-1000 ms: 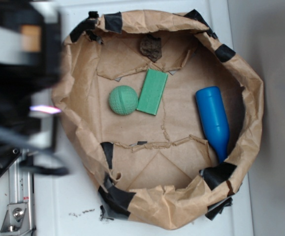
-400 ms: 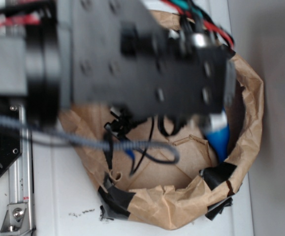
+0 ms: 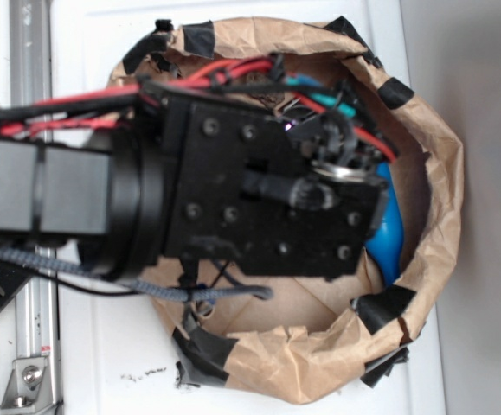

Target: Grab the rock.

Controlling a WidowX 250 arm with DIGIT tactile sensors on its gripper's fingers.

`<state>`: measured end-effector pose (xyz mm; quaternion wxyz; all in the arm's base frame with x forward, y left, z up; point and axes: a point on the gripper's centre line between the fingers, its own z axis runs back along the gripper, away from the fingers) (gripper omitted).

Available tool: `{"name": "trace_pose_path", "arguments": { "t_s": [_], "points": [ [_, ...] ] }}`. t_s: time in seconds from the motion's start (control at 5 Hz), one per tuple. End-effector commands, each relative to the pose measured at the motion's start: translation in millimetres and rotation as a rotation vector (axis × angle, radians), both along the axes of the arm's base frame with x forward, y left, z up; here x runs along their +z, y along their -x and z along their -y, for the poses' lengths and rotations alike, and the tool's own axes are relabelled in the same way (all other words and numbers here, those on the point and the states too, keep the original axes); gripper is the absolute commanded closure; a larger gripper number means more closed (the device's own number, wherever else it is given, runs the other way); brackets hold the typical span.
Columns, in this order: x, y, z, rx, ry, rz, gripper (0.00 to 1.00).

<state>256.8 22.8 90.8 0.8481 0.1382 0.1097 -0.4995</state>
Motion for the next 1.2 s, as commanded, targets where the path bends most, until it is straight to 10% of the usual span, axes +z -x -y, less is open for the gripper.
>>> {"name": "trace_pose_path", "arguments": {
  "t_s": [0.0, 1.0],
  "points": [
    [6.4, 3.6, -22.7, -0.005, -0.015, 0.085, 0.0],
    [-7.3, 10.6, -36.5, -0.167, -0.045, 0.116, 0.0]
  ]
}}
